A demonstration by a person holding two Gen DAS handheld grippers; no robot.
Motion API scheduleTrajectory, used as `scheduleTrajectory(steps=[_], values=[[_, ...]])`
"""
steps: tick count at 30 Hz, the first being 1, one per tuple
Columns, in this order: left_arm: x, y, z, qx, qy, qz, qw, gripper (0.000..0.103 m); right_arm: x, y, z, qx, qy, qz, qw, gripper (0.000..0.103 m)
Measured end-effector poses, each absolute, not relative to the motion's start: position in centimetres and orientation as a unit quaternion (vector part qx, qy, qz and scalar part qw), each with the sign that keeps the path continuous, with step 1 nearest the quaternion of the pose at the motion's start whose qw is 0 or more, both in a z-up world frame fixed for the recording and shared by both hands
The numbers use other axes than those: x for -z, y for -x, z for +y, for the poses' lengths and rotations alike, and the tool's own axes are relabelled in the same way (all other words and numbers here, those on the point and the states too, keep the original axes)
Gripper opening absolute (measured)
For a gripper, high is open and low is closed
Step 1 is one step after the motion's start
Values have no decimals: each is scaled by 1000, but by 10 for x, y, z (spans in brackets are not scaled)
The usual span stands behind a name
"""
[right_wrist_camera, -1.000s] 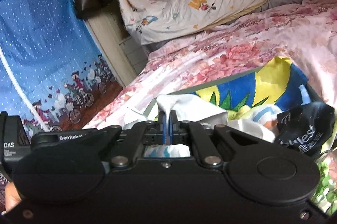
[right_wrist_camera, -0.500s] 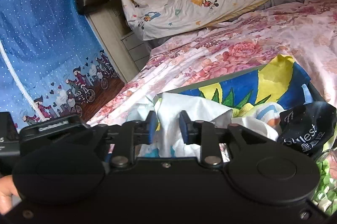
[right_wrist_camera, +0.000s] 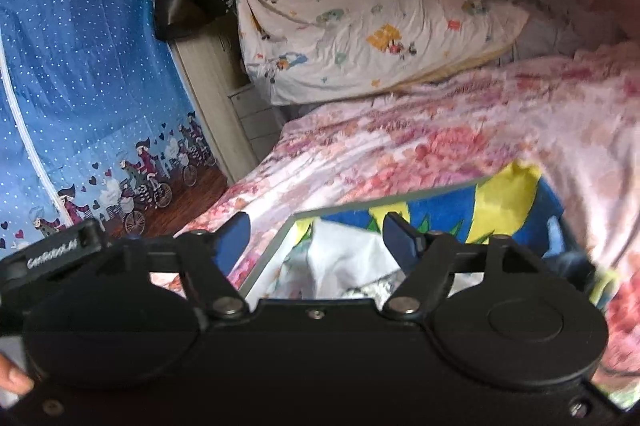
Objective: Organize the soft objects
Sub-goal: 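Raise both grippers away from the tray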
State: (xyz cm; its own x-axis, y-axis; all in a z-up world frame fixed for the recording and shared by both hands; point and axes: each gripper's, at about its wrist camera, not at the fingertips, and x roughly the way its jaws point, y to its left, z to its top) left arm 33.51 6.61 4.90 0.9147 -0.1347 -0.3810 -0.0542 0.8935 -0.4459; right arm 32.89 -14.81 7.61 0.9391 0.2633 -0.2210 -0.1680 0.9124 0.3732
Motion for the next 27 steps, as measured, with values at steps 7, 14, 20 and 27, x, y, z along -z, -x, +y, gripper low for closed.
scheduleTrajectory(steps=[7,14,20,27], values=[[-63,-289,47,-6,191,172,966,102,-89,-282,-160,-90,-158,102,978,93],[-85,-241,22,19,191,180,965,102,-100,-230,-194,-61,-165,101,979,102],[-100,-195,9,22,182,173,968,102,-121,-188,-211,-43,-148,104,983,102],[-102,-147,12,17,172,182,968,102,-130,-147,-204,-39,-120,114,985,102]])
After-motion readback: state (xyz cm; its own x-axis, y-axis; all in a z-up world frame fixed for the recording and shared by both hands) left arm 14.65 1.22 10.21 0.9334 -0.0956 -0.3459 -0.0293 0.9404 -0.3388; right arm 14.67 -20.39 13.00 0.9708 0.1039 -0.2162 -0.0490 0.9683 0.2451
